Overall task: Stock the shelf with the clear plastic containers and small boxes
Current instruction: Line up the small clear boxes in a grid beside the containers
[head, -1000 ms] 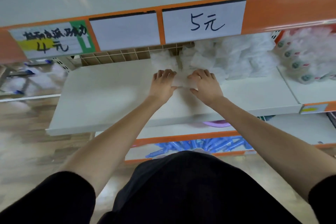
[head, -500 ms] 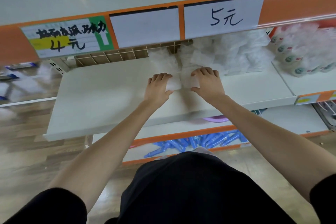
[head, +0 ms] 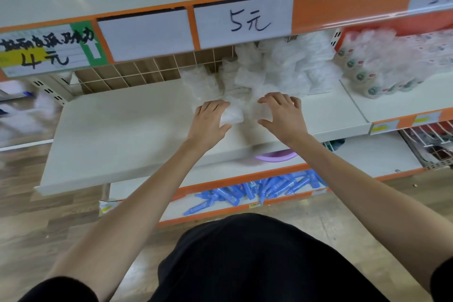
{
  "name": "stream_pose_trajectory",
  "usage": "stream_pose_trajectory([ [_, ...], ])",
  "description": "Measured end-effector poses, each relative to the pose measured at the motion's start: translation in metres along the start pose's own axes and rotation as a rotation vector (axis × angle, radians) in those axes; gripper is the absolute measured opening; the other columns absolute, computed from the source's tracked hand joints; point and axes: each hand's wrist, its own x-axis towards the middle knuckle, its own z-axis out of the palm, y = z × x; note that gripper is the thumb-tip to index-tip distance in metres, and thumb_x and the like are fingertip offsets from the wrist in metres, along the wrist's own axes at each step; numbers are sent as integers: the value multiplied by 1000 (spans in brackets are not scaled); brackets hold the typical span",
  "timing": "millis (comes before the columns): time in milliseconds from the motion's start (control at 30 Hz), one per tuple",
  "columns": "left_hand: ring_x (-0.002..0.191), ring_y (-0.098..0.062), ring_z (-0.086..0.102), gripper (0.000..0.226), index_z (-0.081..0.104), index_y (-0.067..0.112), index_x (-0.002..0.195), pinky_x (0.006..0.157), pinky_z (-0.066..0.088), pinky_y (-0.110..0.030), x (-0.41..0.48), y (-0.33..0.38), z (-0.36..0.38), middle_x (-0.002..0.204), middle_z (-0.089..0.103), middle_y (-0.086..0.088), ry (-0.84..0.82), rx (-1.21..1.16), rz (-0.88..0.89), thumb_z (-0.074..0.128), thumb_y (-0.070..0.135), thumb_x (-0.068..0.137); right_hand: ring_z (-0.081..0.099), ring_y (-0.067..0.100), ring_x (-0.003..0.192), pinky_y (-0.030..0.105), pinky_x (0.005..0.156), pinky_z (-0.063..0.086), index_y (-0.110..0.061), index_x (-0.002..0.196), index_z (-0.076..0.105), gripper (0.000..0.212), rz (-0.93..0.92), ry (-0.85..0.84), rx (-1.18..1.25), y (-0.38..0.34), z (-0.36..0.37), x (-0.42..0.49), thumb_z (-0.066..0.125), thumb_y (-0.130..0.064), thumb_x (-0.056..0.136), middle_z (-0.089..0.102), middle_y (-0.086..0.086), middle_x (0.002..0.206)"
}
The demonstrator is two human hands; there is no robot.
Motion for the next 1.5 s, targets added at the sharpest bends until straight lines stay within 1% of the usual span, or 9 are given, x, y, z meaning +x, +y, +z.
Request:
stream_pose_trajectory([
  [167, 132, -23, 37, 56, 47, 16, 141, 108, 23, -31, 13, 53, 8, 143, 47, -3, 15, -6, -4, 66, 27, 89, 49, 24, 125, 39, 106, 24, -21, 128, 58, 52, 17, 69, 16, 43, -24, -18, 77, -30, 81, 55, 1, 135],
  [300, 132, -22, 38, 58, 46, 17, 142, 109, 20, -29, 23, 108, 24, 145, 46, -1, 10, -5, 46, 67, 27, 89, 50, 26, 124, 40, 105, 24, -19, 127, 59, 52, 23, 100, 21, 90, -49, -38, 78, -28, 80, 56, 2, 134],
  [467, 132, -23, 38, 61, 48, 14, 140, 108, 19, -27, 38, 180, 47, 143, 48, -3, 34, -18, 44, 70, 25, 85, 51, 26, 121, 40, 102, 27, -18, 123, 61, 52, 35, 122, 18, 157, -78, -68, 80, -25, 76, 58, 2, 130],
  [667, 131, -24, 41, 61, 49, 12, 139, 108, 21, -28, 58, 263, 77, 141, 50, -5, 57, -39, 69, 71, 23, 83, 50, 29, 121, 42, 102, 27, -19, 125, 60, 52, 43, 103, -17, 238, -114, -93, 79, -28, 78, 57, 3, 130],
  [767, 130, -25, 41, 61, 49, 12, 139, 107, 22, -28, 72, 302, 93, 141, 50, -5, 52, -58, 90, 71, 22, 83, 51, 29, 122, 42, 100, 30, -19, 124, 61, 52, 74, 110, -27, 279, -131, -105, 80, -28, 77, 58, 3, 130],
  [900, 129, -26, 42, 60, 49, 11, 139, 107, 23, -30, 93, 354, 114, 140, 51, -7, 24, -86, 112, 71, 22, 84, 55, 31, 118, 44, 95, 34, -18, 121, 63, 50, 127, 146, -38, 329, -150, -121, 81, -28, 75, 61, 5, 127],
  [1200, 129, -31, 41, 63, 46, 10, 140, 106, 20, -31, 166, 462, 171, 139, 50, -9, -108, -93, 271, 70, 22, 83, 49, 30, 124, 40, 92, 30, -15, 124, 61, 48, 331, 180, 6, 442, -176, -151, 77, -26, 80, 56, 5, 135],
  [1300, 127, -31, 43, 63, 47, 9, 139, 105, 24, -33, 202, 492, 194, 137, 51, -10, -129, -100, 307, 72, 22, 82, 46, 30, 129, 41, 95, 31, -15, 127, 59, 50, 380, 163, -11, 484, -184, -149, 76, -23, 81, 53, 6, 139],
  [1500, 127, -27, 42, 62, 46, 12, 140, 104, 25, -32, 270, 537, 236, 138, 50, -6, -107, -123, 287, 71, 28, 85, 47, 33, 128, 41, 95, 31, -14, 126, 60, 50, 400, 136, -41, 571, -197, -119, 77, -21, 79, 54, 8, 138],
])
